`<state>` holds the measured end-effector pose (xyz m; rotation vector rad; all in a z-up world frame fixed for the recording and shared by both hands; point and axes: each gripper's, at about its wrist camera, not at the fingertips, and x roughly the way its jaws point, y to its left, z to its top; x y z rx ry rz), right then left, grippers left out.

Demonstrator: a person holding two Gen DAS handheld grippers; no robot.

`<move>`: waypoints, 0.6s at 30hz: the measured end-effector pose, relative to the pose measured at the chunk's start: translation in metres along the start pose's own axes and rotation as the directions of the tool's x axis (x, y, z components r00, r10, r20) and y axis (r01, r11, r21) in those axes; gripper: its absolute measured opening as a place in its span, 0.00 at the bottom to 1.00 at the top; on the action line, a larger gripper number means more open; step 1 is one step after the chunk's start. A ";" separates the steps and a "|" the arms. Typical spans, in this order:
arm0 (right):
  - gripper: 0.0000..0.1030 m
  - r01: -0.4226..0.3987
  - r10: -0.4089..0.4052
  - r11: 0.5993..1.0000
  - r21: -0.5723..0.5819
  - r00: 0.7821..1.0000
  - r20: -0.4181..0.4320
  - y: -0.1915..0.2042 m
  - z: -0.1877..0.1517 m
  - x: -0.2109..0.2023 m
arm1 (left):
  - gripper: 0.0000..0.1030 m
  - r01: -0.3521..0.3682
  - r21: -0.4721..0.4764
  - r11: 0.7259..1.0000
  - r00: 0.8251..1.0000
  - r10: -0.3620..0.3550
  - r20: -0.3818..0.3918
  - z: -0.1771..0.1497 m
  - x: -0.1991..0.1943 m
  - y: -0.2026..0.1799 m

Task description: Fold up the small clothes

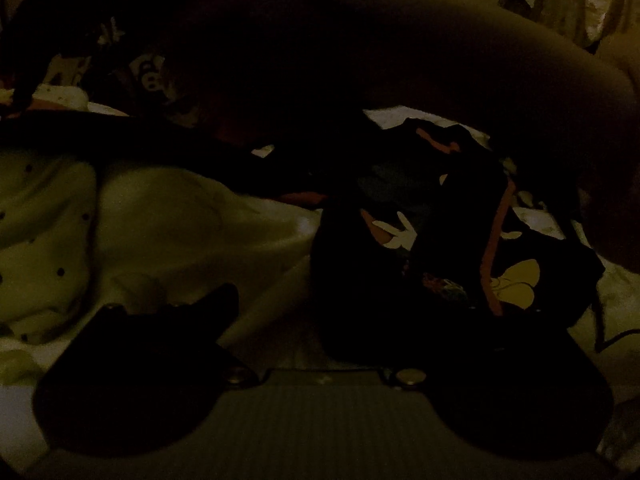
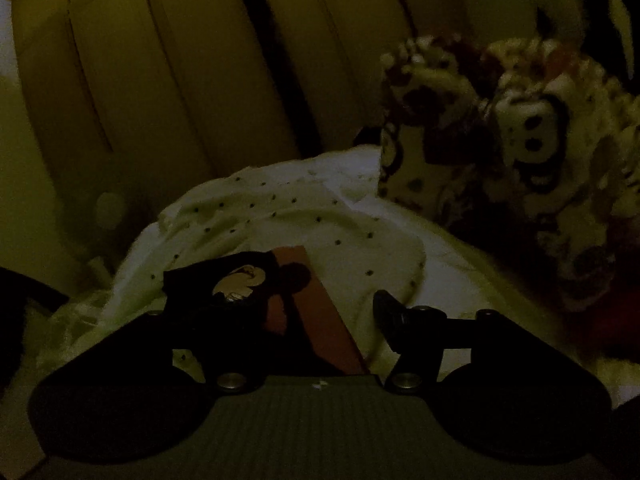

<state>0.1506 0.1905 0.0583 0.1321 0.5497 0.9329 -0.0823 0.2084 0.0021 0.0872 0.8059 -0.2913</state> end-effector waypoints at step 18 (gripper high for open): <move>0.11 0.101 -0.070 0.925 -0.366 0.993 0.097 0.035 0.015 -0.074 | 0.98 0.010 -0.015 1.000 1.000 -0.010 -0.019 0.005 0.001 -0.003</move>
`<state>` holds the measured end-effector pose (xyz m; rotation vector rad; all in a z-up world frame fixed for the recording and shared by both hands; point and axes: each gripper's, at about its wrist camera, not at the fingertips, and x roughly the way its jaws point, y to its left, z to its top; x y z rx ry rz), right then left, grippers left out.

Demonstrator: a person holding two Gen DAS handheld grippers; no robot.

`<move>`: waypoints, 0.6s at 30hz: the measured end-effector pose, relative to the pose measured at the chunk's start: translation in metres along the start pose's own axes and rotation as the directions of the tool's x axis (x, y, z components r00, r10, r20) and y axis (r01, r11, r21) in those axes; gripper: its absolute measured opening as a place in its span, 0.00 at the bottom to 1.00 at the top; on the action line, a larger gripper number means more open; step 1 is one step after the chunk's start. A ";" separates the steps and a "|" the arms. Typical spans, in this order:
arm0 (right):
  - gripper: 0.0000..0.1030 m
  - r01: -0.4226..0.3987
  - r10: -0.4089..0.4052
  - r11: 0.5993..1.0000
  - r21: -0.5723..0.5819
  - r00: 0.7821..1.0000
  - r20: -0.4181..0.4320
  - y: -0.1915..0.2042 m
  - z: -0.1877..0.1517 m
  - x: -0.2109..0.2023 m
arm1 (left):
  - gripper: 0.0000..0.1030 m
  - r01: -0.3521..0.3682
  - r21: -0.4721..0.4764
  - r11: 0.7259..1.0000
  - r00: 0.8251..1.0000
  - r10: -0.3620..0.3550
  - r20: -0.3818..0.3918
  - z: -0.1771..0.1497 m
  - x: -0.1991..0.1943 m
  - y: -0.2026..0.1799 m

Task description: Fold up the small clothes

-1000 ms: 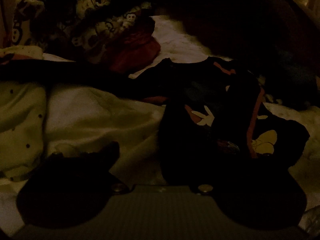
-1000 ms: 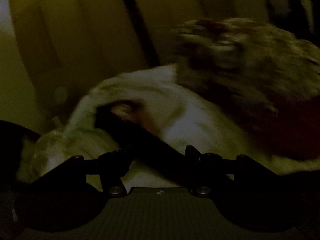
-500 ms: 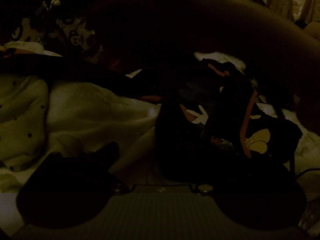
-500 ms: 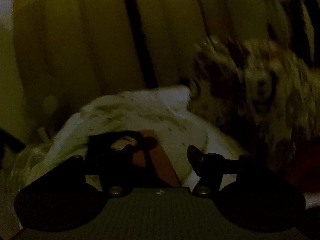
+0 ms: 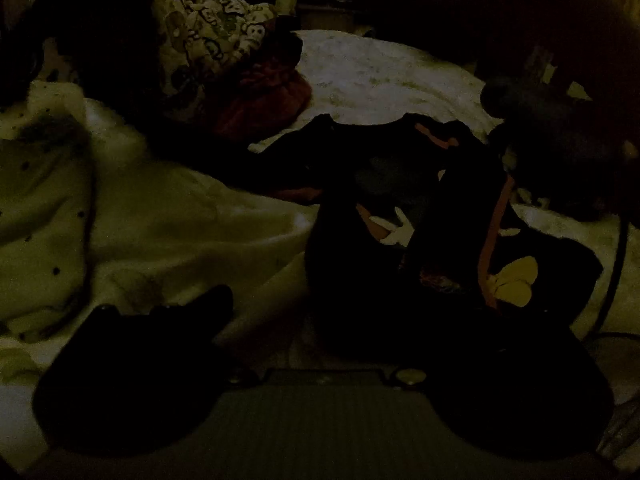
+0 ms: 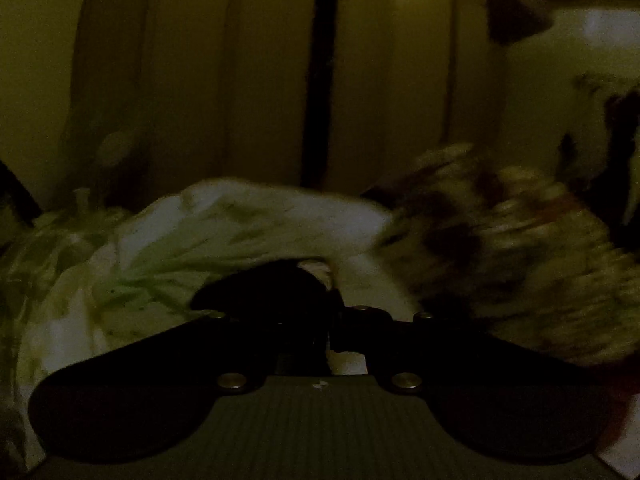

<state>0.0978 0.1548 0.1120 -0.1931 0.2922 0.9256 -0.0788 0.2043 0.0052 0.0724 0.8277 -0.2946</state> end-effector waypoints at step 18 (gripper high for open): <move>0.12 0.332 -0.373 0.380 0.864 0.909 -0.185 -0.107 -0.259 -0.310 | 0.98 0.103 0.047 0.994 0.994 -0.102 -0.031 0.039 0.035 -0.032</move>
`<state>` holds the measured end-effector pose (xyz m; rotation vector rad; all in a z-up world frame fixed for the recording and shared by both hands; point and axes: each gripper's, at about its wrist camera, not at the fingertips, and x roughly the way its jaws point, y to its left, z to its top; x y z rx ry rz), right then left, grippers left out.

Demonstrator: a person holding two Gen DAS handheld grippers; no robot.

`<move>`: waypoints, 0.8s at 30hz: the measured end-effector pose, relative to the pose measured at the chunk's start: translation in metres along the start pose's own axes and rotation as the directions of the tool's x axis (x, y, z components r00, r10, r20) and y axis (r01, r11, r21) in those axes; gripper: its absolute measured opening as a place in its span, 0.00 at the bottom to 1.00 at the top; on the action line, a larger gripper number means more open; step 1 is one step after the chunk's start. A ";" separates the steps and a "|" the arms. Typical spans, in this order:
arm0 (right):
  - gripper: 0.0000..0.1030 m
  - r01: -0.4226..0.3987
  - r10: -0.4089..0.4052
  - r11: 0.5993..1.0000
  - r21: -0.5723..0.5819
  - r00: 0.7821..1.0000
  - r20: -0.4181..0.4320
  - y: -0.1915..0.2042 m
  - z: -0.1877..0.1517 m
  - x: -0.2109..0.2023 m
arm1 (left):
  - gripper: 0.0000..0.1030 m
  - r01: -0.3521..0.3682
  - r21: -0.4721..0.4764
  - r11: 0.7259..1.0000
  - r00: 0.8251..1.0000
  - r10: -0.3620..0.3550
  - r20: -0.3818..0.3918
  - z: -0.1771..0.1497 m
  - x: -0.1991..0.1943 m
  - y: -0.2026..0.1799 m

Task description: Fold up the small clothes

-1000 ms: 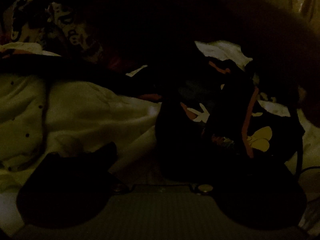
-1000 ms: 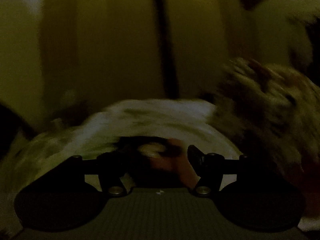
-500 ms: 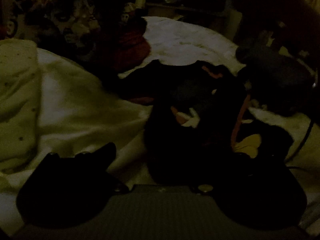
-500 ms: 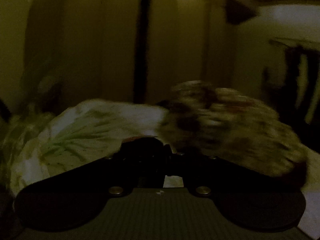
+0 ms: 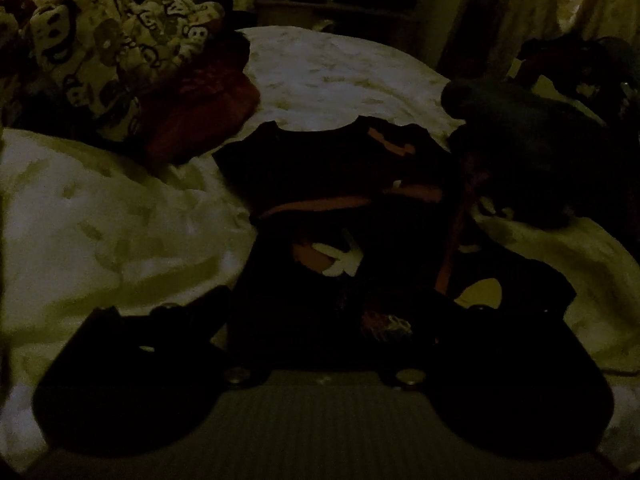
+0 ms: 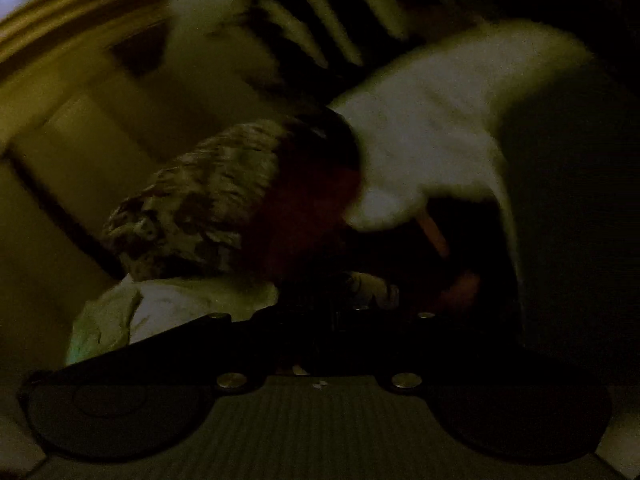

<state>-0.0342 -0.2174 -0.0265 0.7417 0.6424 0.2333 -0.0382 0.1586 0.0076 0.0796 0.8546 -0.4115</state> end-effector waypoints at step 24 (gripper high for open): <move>0.92 0.093 -0.164 0.870 -0.484 0.981 -0.107 0.064 -0.062 -0.030 | 0.98 -0.003 0.021 1.000 0.999 0.004 -0.051 -0.005 0.018 -0.008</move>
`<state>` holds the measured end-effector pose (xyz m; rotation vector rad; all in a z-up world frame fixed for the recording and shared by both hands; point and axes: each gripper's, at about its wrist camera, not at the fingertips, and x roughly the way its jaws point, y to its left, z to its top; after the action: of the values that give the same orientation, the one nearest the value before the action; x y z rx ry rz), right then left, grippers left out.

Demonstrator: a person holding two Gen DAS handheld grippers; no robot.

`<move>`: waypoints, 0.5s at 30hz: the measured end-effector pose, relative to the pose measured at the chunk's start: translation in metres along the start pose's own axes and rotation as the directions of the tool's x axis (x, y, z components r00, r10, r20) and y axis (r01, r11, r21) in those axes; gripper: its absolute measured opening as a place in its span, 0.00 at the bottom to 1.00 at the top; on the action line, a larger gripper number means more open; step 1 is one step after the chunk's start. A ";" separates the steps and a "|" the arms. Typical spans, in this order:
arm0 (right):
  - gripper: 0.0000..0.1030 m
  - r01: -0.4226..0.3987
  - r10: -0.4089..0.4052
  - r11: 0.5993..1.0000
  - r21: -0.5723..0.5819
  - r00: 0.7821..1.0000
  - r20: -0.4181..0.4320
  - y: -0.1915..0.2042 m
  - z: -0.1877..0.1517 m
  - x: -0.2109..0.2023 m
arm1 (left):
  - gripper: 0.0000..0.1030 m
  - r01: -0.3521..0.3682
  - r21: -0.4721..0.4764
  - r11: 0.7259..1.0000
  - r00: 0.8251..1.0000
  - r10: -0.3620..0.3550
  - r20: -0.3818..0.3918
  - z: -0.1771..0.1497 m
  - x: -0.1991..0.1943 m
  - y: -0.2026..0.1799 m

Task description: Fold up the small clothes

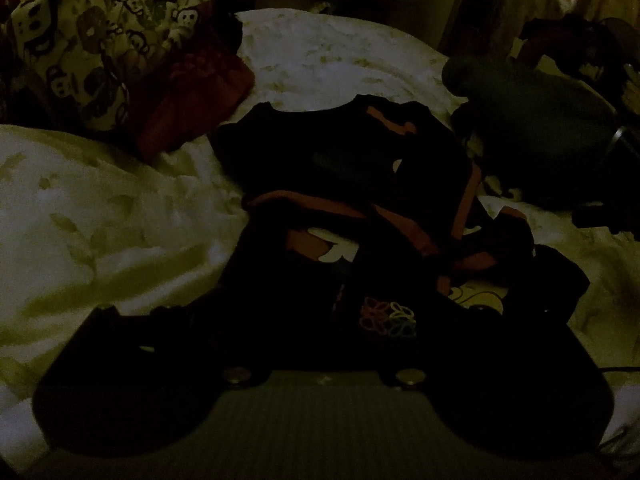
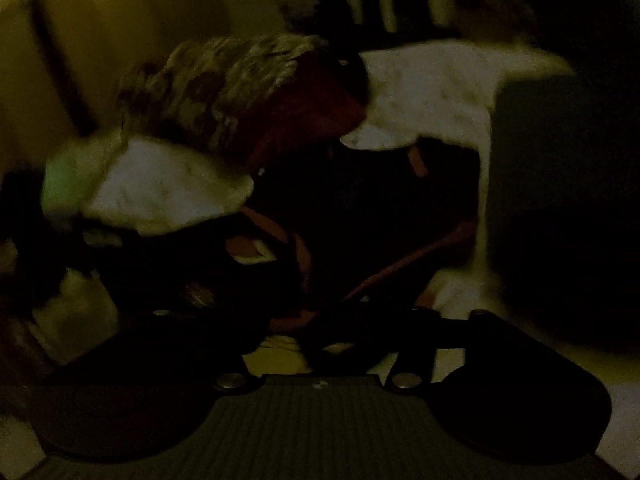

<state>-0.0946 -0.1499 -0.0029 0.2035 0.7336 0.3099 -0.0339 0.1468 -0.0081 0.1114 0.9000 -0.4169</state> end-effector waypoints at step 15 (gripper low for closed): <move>0.20 0.193 -0.296 0.901 -0.388 0.928 -0.227 0.018 -0.011 0.120 | 0.99 0.003 0.017 1.000 1.000 -0.002 -0.026 -0.008 0.003 -0.009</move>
<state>-0.0218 -0.0906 -0.0812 -0.2895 0.9597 0.2263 -0.0416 0.1401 -0.0153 0.1312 0.9229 -0.4263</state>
